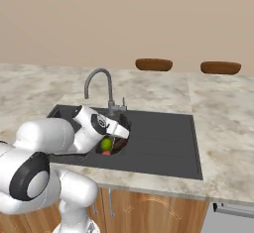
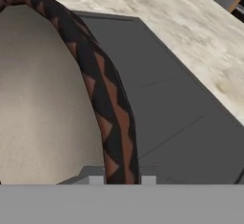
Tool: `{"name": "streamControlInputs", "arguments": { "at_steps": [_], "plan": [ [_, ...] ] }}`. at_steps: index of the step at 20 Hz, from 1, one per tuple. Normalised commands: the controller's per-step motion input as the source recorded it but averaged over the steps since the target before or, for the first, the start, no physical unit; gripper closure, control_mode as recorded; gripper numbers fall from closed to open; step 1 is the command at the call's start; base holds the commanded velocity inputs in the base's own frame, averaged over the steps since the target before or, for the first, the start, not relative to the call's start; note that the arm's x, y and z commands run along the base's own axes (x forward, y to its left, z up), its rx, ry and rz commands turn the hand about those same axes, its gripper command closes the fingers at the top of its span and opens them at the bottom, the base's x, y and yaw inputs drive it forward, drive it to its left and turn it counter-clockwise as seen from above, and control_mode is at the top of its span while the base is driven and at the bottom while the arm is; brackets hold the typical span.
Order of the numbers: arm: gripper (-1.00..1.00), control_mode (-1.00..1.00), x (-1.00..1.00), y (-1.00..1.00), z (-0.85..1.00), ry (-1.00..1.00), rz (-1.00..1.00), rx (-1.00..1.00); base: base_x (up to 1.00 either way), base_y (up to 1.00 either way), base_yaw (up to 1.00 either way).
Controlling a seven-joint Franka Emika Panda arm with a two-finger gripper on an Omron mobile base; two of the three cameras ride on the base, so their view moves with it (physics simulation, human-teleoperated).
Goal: Dump the peach and lime from the bowl so the bowl can be washed. Place the bowl in the sink after clearing the leftovers.
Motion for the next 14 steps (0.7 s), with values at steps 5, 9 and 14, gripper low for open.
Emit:
{"name": "streamControlInputs", "arguments": {
  "at_steps": [5,9,14],
  "plan": [
    [1.00,-1.00,-0.10,-0.31,0.62,-0.16,-0.05,0.06,0.00,0.00,0.00],
    [1.00,-1.00,-0.48,-0.08,0.91,-0.06,-0.07,0.22,0.00,0.00,0.00],
    [1.00,-1.00,-0.51,0.10,0.98,0.02,0.00,0.48,0.00,0.00,0.00]
  ]
}}
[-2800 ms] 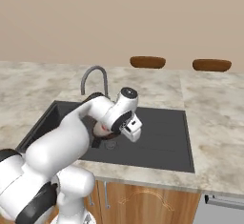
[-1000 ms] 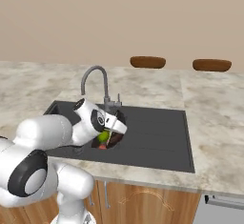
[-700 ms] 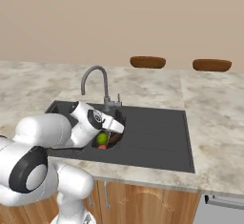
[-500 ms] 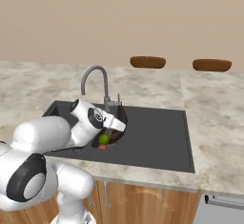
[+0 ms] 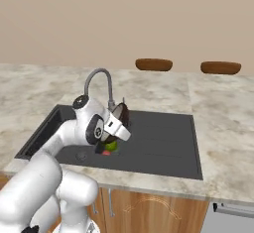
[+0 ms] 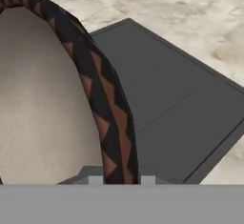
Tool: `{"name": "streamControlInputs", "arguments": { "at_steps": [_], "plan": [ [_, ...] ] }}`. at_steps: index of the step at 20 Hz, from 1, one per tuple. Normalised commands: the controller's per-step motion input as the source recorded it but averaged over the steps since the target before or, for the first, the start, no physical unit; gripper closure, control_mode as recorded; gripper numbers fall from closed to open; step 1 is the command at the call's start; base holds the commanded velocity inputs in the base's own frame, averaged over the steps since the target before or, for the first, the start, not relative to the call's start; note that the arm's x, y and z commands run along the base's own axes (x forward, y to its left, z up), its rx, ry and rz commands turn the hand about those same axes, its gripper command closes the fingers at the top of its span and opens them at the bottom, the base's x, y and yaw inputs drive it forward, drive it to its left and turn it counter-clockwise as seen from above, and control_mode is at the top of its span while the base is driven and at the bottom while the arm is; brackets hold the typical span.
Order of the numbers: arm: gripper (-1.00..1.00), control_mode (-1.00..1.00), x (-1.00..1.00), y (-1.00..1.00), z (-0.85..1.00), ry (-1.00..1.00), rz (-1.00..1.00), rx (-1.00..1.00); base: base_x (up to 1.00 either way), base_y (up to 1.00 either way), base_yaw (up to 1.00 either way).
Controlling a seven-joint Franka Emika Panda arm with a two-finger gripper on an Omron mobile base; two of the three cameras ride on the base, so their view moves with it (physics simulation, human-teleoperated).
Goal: Dump the peach and lime from the bowl so the bowl can be washed. Place the bowl in the sink after clearing the leftovers.
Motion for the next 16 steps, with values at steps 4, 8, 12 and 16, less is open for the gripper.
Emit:
{"name": "streamControlInputs", "arguments": {
  "at_steps": [4,8,12,16],
  "plan": [
    [1.00,-1.00,-0.42,0.42,0.94,0.22,0.00,0.40,0.00,0.00,0.00],
    [1.00,-1.00,-0.51,0.80,0.62,0.43,0.00,0.19,0.00,0.00,0.00],
    [1.00,-1.00,-0.33,0.98,0.24,0.63,0.01,0.05,0.00,0.00,0.00],
    [1.00,-1.00,-0.43,0.83,-0.12,0.17,0.02,0.11,0.00,0.00,0.00]
  ]
}}
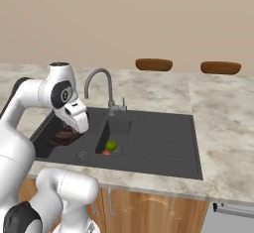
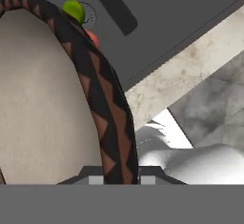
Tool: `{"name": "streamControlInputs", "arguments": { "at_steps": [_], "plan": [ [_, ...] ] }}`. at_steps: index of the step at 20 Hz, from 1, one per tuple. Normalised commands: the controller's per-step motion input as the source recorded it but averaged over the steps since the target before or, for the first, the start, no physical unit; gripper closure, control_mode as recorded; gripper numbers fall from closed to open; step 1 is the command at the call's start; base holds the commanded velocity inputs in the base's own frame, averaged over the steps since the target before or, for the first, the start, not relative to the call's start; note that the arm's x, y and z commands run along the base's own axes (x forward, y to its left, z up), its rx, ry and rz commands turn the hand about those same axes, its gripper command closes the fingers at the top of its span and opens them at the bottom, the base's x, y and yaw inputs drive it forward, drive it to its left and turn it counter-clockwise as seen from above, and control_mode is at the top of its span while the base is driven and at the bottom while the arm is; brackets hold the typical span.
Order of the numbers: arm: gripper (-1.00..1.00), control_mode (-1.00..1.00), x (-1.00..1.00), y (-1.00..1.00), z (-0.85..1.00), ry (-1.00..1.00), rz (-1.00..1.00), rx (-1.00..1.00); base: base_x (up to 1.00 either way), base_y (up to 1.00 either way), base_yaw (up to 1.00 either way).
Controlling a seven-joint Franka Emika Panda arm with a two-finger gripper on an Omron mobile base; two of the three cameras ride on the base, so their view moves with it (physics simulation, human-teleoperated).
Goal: Dump the peach and lime from the bowl so the bowl can be washed. Place the bowl in the sink after clearing the leftovers.
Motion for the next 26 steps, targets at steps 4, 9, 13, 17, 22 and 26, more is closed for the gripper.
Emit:
{"name": "streamControlInputs", "arguments": {
  "at_steps": [4,9,13,17,22,26],
  "plan": [
    [1.00,-1.00,-0.02,0.92,-0.68,-0.14,-0.21,0.35,0.00,0.00,0.00],
    [1.00,-1.00,0.30,0.78,-0.49,-0.13,-0.44,0.29,0.00,0.00,0.00],
    [1.00,-1.00,0.37,0.19,-0.07,-0.02,-0.17,0.00,0.00,0.00,0.00],
    [1.00,-1.00,0.37,0.23,-0.21,0.01,-0.06,-0.07,0.00,0.00,0.00],
    [1.00,-1.00,0.26,0.15,-0.36,0.04,-0.13,-0.09,0.00,0.00,0.00],
    [1.00,-1.00,0.56,0.07,-0.32,0.08,-0.23,-0.09,0.00,0.00,0.00]
  ]
}}
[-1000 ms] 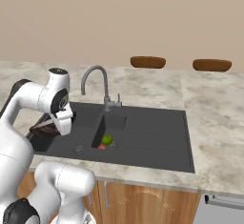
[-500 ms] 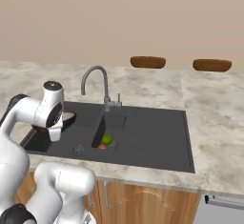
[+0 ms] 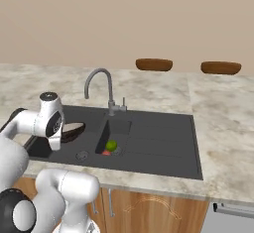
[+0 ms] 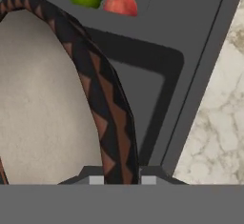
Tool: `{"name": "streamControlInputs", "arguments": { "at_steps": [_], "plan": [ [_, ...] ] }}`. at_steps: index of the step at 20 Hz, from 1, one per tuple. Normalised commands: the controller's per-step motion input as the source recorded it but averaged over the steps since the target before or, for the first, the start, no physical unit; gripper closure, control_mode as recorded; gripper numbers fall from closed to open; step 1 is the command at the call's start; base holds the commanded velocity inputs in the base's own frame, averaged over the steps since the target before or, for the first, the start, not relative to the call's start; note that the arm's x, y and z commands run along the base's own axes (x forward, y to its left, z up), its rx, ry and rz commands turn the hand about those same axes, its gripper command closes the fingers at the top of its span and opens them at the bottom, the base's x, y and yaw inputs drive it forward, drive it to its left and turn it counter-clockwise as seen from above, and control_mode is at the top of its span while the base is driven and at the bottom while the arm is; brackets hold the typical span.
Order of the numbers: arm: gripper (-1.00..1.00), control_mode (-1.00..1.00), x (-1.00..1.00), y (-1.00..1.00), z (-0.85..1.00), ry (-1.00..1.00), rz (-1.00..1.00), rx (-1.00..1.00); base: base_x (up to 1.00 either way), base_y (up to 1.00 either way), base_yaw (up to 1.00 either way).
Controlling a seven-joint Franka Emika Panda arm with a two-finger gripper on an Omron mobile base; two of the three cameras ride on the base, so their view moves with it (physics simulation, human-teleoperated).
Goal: Dump the peach and lime from the bowl so the bowl can be washed. Place the bowl in the sink after clearing the leftovers.
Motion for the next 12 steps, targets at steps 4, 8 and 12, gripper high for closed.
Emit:
{"name": "streamControlInputs", "arguments": {
  "at_steps": [4,8,12],
  "plan": [
    [1.00,-1.00,0.35,0.09,-0.61,0.14,-0.17,-0.09,0.00,0.00,0.00],
    [1.00,-1.00,0.41,0.35,-0.26,0.17,-0.08,-0.02,0.00,0.00,0.00],
    [1.00,-1.00,0.06,0.36,-0.13,0.04,0.00,0.00,0.00,0.00,0.00]
  ]
}}
